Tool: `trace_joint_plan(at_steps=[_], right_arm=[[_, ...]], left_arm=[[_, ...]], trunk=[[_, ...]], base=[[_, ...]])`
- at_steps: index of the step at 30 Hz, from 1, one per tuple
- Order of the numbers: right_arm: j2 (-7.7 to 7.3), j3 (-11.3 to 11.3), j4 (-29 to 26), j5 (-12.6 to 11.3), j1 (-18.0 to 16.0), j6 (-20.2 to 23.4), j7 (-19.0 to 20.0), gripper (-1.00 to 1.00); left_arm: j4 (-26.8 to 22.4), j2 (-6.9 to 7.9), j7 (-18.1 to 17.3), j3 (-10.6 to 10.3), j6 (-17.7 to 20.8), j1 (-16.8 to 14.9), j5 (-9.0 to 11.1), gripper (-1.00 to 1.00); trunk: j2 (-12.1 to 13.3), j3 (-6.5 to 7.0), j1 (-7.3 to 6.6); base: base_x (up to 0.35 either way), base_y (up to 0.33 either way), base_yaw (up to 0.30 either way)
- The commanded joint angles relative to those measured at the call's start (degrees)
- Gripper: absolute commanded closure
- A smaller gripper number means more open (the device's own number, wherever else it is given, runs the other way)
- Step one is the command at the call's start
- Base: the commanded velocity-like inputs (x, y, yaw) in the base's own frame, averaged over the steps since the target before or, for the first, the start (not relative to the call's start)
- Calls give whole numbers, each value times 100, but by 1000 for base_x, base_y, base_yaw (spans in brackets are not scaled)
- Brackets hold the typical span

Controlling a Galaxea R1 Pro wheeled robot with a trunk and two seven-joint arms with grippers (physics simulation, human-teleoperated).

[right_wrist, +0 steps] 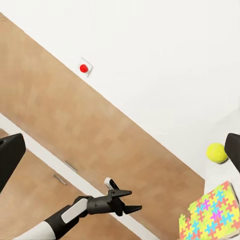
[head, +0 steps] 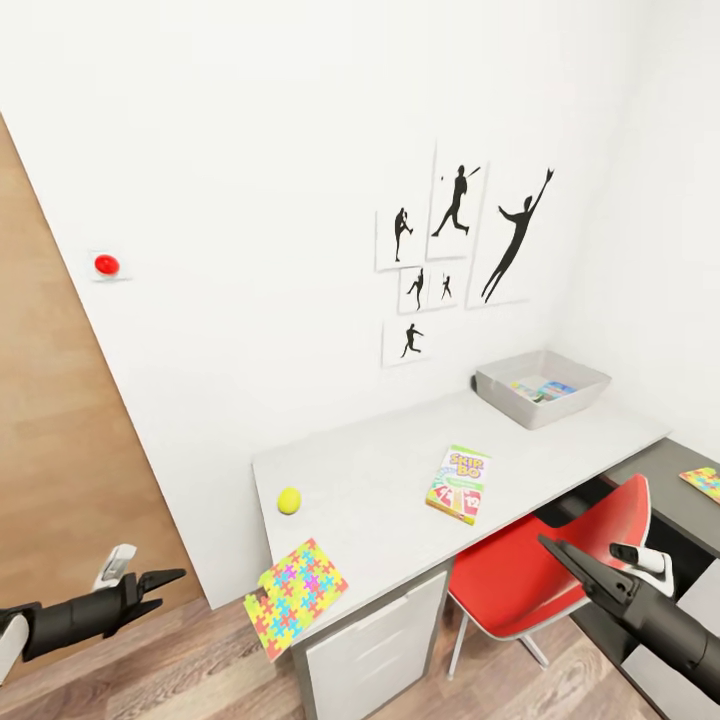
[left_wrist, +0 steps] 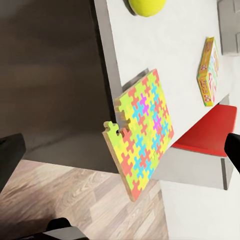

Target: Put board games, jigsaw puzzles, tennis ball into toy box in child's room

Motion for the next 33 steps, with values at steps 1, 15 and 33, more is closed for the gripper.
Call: trace_joint_plan(at_steps=[1, 15, 33], right_arm=[[-2, -9, 1, -30, 0, 38, 107, -100], [-2, -83, 10, -32, 0, 46, 417, -100], [-3, -636, 36, -72, 6, 632, 941, -100]], left_arm=[[2, -21, 10, 3, 24, -6, -1, -100], [4, -69, 62, 5, 15, -6, -1, -100], [4, -250, 67, -3, -11, -5, -16, -100]], trunk=[[-52, -28, 25], [-613, -280, 333], [-1335, -603, 728]], base=[[0, 0, 0], [0, 0, 0], [0, 0, 0]])
